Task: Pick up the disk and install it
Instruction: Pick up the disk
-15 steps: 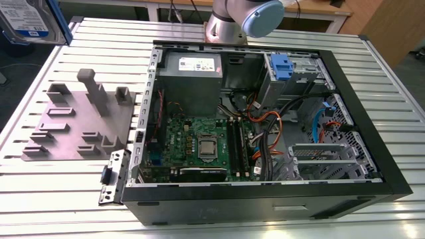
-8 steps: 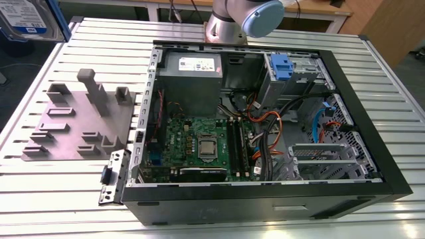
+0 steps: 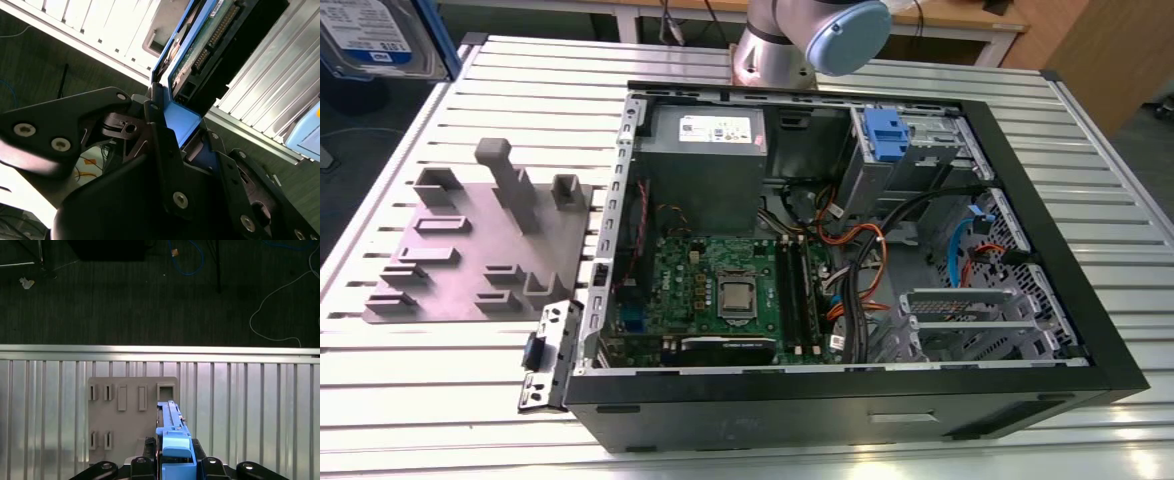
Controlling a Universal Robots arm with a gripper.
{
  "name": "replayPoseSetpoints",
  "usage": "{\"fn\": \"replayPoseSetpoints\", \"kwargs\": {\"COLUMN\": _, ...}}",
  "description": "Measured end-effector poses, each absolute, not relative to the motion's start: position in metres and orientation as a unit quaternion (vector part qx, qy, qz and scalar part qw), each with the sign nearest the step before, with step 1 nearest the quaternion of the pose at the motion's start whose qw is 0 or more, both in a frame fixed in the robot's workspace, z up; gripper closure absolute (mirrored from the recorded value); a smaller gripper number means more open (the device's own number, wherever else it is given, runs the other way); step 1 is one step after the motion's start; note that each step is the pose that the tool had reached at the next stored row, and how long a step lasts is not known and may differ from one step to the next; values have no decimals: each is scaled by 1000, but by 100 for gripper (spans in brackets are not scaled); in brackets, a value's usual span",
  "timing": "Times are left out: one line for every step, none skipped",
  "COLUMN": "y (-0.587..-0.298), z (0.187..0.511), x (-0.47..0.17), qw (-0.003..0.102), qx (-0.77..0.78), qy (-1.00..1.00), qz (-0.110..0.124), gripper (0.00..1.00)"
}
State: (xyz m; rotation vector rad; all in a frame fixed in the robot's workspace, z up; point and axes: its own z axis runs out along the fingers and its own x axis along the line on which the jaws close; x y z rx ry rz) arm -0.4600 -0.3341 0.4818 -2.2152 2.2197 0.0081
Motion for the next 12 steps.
{"fn": "replayPoseSetpoints", "kwargs": {"y": -334, "z": 483, "x": -460, "qw": 3, "qx": -706, "qy": 708, "qz": 3, "gripper": 64}}
{"fn": "replayPoseSetpoints", "kwargs": {"y": -334, "z": 483, "x": -460, "qw": 3, "qx": -706, "qy": 708, "qz": 3, "gripper": 64}}
{"fn": "replayPoseSetpoints", "kwargs": {"y": -334, "z": 484, "x": -460, "qw": 3, "qx": -706, "qy": 708, "qz": 3, "gripper": 64}}
{"fn": "replayPoseSetpoints", "kwargs": {"y": -334, "z": 484, "x": -460, "qw": 3, "qx": -706, "qy": 708, "qz": 3, "gripper": 64}}
{"fn": "replayPoseSetpoints", "kwargs": {"y": -334, "z": 484, "x": -460, "qw": 3, "qx": -706, "qy": 708, "qz": 3, "gripper": 64}}
{"fn": "replayPoseSetpoints", "kwargs": {"y": -334, "z": 484, "x": -460, "qw": 3, "qx": -706, "qy": 708, "qz": 3, "gripper": 64}}
{"fn": "replayPoseSetpoints", "kwargs": {"y": -334, "z": 484, "x": -460, "qw": 3, "qx": -706, "qy": 708, "qz": 3, "gripper": 64}}
{"fn": "replayPoseSetpoints", "kwargs": {"y": -335, "z": 484, "x": -460, "qw": 3, "qx": -706, "qy": 708, "qz": 3, "gripper": 64}}
{"fn": "replayPoseSetpoints", "kwargs": {"y": -335, "z": 484, "x": -460, "qw": 3, "qx": -706, "qy": 708, "qz": 3, "gripper": 64}}
{"fn": "replayPoseSetpoints", "kwargs": {"y": -336, "z": 484, "x": -460, "qw": 3, "qx": -706, "qy": 708, "qz": 3, "gripper": 64}}
{"fn": "replayPoseSetpoints", "kwargs": {"y": -337, "z": 484, "x": -460, "qw": 3, "qx": -706, "qy": 708, "qz": 3, "gripper": 64}}
{"fn": "replayPoseSetpoints", "kwargs": {"y": -338, "z": 484, "x": -460, "qw": 3, "qx": -706, "qy": 708, "qz": 3, "gripper": 64}}
